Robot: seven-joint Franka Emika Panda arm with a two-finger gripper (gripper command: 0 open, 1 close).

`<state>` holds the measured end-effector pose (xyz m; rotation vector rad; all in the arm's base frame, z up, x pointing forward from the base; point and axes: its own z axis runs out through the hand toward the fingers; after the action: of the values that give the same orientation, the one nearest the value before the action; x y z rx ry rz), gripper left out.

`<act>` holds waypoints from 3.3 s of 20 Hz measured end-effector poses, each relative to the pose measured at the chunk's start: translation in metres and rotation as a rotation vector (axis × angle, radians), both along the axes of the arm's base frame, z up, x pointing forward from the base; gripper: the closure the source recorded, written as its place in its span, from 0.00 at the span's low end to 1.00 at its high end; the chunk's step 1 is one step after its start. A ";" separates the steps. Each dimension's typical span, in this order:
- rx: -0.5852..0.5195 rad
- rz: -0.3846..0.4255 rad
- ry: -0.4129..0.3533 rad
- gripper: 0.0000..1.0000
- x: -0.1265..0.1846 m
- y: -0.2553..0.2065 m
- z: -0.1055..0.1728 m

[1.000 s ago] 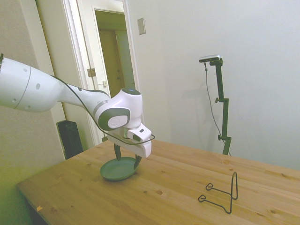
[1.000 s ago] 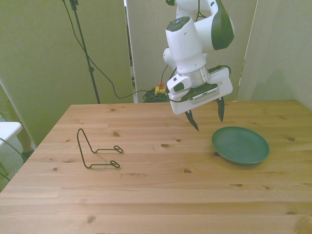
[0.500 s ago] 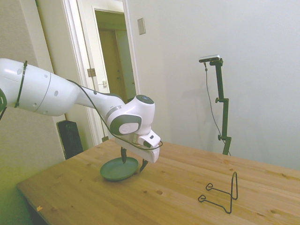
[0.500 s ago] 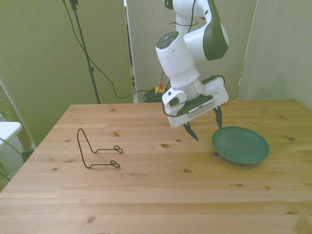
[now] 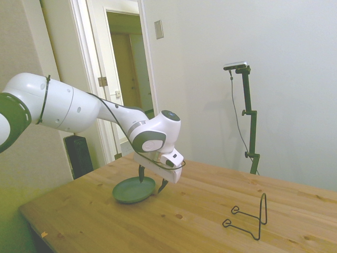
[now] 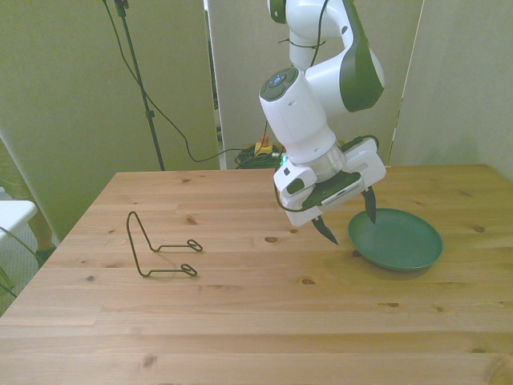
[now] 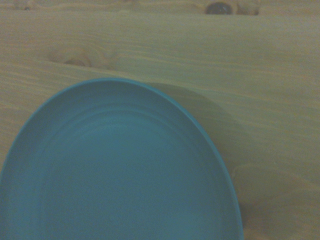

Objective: Load the plate

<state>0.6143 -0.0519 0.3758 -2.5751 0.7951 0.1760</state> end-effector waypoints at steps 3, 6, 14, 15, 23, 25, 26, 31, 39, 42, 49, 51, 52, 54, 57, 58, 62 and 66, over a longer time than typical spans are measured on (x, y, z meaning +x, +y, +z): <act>0.004 0.005 0.020 0.00 0.006 0.001 -0.012; 0.006 0.006 0.032 0.00 0.009 0.001 -0.021; 0.010 0.011 0.044 1.00 0.012 0.003 -0.026; 0.012 0.013 0.046 1.00 0.012 0.003 -0.027; 0.014 0.012 0.062 1.00 0.013 0.003 -0.034; 0.014 0.010 0.064 1.00 0.014 0.002 -0.035; 0.014 0.009 0.065 1.00 0.014 0.001 -0.036; 0.013 0.001 0.073 1.00 0.014 -0.003 -0.039; 0.014 0.002 0.079 1.00 0.015 -0.003 -0.044; 0.014 0.003 0.076 1.00 0.015 -0.002 -0.041; -0.038 0.012 0.037 1.00 -0.004 0.000 -0.006; -0.083 0.003 0.011 1.00 -0.021 -0.005 0.016; -0.109 -0.007 -0.002 1.00 -0.032 -0.009 0.027; -0.172 -0.037 -0.031 1.00 -0.054 -0.018 0.049; -0.285 -0.102 -0.069 1.00 -0.085 -0.033 0.079; -0.319 -0.121 -0.078 1.00 -0.093 -0.037 0.088; -0.471 -0.187 -0.113 1.00 -0.117 -0.065 0.124; -0.602 -0.244 -0.119 1.00 -0.129 -0.096 0.143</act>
<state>0.4856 -0.1482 0.5186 -2.9547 1.2583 -0.3406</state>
